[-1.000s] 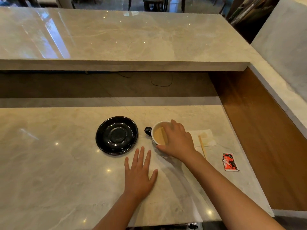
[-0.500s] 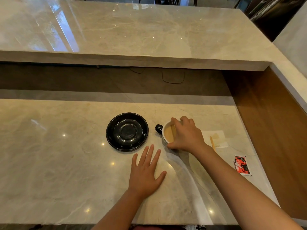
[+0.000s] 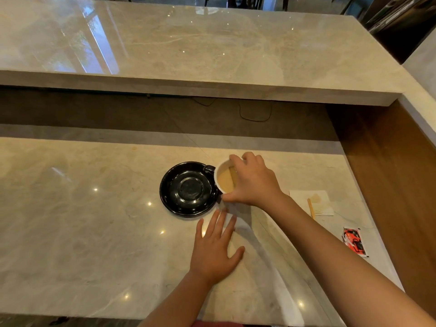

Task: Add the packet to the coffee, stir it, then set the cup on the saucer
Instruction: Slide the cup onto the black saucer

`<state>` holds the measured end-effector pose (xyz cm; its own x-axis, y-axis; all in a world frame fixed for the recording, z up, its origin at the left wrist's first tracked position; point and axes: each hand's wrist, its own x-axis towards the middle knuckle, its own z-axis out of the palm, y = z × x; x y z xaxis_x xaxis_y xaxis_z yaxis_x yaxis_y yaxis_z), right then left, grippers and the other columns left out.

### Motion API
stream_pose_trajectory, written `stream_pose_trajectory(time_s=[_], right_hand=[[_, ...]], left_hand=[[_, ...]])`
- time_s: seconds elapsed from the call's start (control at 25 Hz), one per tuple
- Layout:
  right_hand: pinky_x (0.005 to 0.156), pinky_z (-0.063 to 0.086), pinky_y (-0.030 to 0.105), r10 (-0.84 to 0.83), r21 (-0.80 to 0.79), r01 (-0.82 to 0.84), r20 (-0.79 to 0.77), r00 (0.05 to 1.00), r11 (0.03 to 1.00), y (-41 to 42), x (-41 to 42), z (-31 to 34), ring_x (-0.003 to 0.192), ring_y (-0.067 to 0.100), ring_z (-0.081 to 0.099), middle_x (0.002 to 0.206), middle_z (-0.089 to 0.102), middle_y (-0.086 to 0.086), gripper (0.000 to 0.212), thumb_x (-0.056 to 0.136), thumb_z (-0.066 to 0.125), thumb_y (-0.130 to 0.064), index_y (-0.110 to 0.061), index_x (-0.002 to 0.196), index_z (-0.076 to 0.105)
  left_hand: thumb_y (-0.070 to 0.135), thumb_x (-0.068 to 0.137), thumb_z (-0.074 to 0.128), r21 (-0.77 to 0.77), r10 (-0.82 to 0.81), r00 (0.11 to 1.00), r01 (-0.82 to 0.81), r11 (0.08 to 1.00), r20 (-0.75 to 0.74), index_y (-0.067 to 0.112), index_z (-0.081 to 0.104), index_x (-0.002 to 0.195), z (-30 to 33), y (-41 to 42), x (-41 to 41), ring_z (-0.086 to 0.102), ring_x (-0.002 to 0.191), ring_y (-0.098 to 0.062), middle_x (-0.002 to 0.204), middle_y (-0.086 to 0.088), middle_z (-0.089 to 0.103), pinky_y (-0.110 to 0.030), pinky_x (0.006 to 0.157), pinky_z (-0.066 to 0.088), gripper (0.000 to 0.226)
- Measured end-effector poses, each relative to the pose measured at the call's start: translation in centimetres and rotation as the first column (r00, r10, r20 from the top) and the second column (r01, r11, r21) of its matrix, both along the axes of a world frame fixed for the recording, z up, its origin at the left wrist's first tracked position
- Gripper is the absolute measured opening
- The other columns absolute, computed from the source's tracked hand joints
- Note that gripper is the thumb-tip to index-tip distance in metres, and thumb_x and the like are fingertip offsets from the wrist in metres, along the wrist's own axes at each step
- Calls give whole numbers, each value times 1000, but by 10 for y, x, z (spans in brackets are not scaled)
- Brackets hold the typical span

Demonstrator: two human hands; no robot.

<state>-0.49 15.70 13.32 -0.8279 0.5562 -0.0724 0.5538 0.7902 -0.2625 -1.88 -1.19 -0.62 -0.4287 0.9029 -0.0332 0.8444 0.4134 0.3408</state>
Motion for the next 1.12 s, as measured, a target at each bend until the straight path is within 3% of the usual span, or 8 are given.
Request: stream_pose_trajectory(time_s=[0.28,0.48,0.64,0.88,1.12], right_hand=[[73,46,40,143,-28,-143,-15,990,989,-27,-60,-2,112,29,39,124,43,11,90,55,75,-53,-20,128,35],[72,46,39,209,-9,-208,7,978,978,-37,-76,-15,110,29,39,123,44,11,89,56,74,-53,-19,129,35],[74,51,42,230,-16,-229,27,973,973,-39,-81,-22,109,30,40,121,45,11,88,57,74,-54,-18,128,37],[74,47,41,227,3,-227,35,973,974,-40,-85,-26,110,29,40,124,44,11,89,58,72,-57,-18,128,35],[93,44,48,278,-117,-269,74,958,956,-29,-78,-24,132,31,27,150,24,12,110,58,77,-55,-16,141,16]], left_hand=[[63,87,37,28,-18,1000,17,999,16,34,7,147,3,1,-3,-4,144,-15,158,-2,13,-49,112,-6,73],[62,86,40,47,-19,1000,19,999,-2,26,25,144,6,1,-2,11,142,-20,153,-7,31,-49,110,-3,70],[65,87,31,22,-8,999,6,1000,53,30,16,146,8,2,-2,-2,143,-15,157,-3,21,-49,113,-11,70],[66,87,28,4,-1,996,0,1000,91,33,9,147,9,2,-2,-15,140,-12,158,-1,14,-51,111,-10,70],[67,87,25,-39,-3,996,7,999,85,35,3,147,8,2,-2,-15,142,-13,159,1,4,-50,111,-13,72]])
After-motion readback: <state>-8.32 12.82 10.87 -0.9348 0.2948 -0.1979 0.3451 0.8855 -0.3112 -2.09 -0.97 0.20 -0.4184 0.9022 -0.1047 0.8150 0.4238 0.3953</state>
